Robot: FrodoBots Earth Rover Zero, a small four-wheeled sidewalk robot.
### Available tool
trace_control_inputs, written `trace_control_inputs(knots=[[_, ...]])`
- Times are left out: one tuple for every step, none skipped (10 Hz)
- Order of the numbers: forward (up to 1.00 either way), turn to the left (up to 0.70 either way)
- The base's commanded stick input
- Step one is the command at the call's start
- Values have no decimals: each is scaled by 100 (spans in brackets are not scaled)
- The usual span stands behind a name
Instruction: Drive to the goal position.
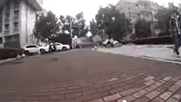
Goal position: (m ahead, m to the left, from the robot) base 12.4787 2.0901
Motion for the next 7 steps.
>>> trace_control_inputs(knots=[[70, 0], [70, 0], [70, 0], [70, 0], [70, 0], [70, 0], [70, 0]])
